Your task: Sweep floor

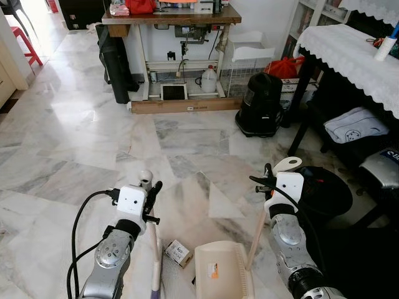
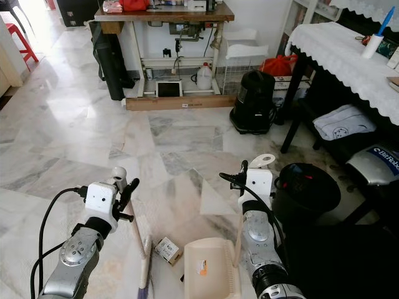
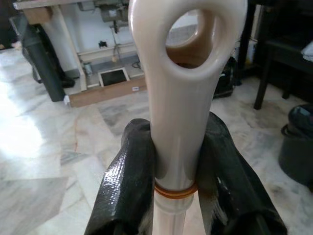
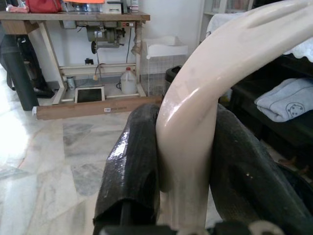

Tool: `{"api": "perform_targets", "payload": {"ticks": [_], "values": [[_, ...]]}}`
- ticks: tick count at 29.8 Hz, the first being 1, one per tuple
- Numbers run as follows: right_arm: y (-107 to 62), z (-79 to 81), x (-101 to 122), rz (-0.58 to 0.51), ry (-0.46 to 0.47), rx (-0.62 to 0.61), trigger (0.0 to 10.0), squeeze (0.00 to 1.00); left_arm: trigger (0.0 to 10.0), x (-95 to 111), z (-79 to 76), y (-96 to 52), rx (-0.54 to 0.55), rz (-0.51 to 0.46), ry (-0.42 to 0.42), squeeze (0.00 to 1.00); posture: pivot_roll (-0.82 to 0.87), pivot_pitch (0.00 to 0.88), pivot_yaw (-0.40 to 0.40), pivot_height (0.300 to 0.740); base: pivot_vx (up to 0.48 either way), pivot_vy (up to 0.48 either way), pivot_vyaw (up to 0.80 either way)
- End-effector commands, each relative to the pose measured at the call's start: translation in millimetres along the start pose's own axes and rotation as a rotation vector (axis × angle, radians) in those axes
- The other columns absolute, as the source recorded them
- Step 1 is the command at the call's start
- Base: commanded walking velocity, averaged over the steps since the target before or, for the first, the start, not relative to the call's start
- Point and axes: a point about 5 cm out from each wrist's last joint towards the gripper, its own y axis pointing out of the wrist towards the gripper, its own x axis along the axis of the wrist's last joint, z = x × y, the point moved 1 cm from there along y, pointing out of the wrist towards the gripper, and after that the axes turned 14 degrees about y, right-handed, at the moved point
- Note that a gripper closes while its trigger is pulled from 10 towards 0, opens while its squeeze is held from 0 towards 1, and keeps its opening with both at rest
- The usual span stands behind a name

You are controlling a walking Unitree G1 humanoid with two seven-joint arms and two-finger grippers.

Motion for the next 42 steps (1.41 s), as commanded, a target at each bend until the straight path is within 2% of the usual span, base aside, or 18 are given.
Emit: {"api": "perform_targets", "payload": {"ticks": [1, 4, 11, 16, 17, 22, 28, 32, 36, 38, 40, 42], "values": [[4.3, -0.6, 8, -0.035, 0.002, -0.005, 10.0, 0.0, 10.0, 10, 6.3, 3.9, -0.017, -0.04, 0.02, 0.0, 0.13, 0.017, -0.022, 0.74, 0.0, 0.0, 0.0], [4.4, -0.6, 8, -0.033, 0.001, -0.008, 10.0, 0.0, 10.0, 8, 5.9, 4.2, -0.059, -0.028, 0.019, 0.0, 0.13, 0.023, -0.019, 0.74, 0.0, 0.0, 0.0], [2.4, -4.2, 5, -0.023, -0.006, -0.021, 10.0, 0.0, 10.0, 6, 1.4, 3.3, -0.105, -0.015, -0.065, 0.0, 0.13, 0.029, -0.016, 0.74, 0.0, 0.0, 0.0], [2.7, -5.9, 6, -0.027, -0.006, -0.028, 10.0, 0.0, 10.0, 5, 0.4, 3.7, -0.105, -0.001, -0.141, 0.0, 0.12, 0.034, -0.015, 0.74, 0.0, 0.0, 0.0], [3.0, -6.2, 7, -0.029, -0.006, -0.031, 10.0, 0.0, 10.0, 4, 1.4, 3.9, -0.098, 0.004, -0.182, 0.0, 0.12, 0.037, -0.015, 0.74, 0.0, 0.0, 0.0], [3.7, -6.5, 7, -0.031, -0.006, -0.033, 10.0, 0.0, 10.0, 3, 5.6, 3.6, -0.08, 0.012, -0.237, 0.0, 0.13, 0.046, -0.015, 0.74, 0.0, 0.0, 0.0], [4.2, -6.1, 8, -0.034, -0.006, -0.034, 10.0, 0.0, 10.0, 6, 9.8, 4.4, -0.052, -0.005, -0.238, 0.0, 0.13, 0.052, -0.015, 0.74, 0.0, 0.0, 0.0], [4.6, -6.1, 9, -0.04, -0.005, -0.036, 10.0, 0.0, 10.0, 8, 6.8, 5.9, -0.067, -0.008, -0.254, 0.0, 0.12, 0.055, -0.014, 0.74, 0.0, 0.0, 0.0], [4.9, -12.6, 13, -0.059, -0.015, -0.066, 10.0, 0.0, 10.0, 8, 5.5, 6.8, -0.069, -0.006, -0.256, 0.0, 0.11, 0.059, -0.013, 0.74, 0.0, 0.0, 0.0], [4.6, -15.0, 13, -0.06, -0.02, -0.076, 10.0, 0.0, 10.0, 9, 6.4, 7.3, -0.063, -0.014, -0.238, 0.0, 0.11, 0.062, -0.012, 0.74, 0.0, 0.0, 0.0], [4.0, -18.6, 13, -0.061, -0.026, -0.095, 10.0, 0.0, 10.0, 12, 9.7, 8.4, -0.031, -0.024, -0.167, 0.0, 0.11, 0.063, -0.01, 0.74, 0.0, 0.0, 0.0], [3.9, -18.9, 13, -0.061, -0.025, -0.098, 10.0, 0.0, 10.0, 13, 11.4, 9.0, -0.014, -0.031, -0.141, 0.0, 0.11, 0.064, -0.01, 0.74, 0.0, 0.0, 0.0]]}}
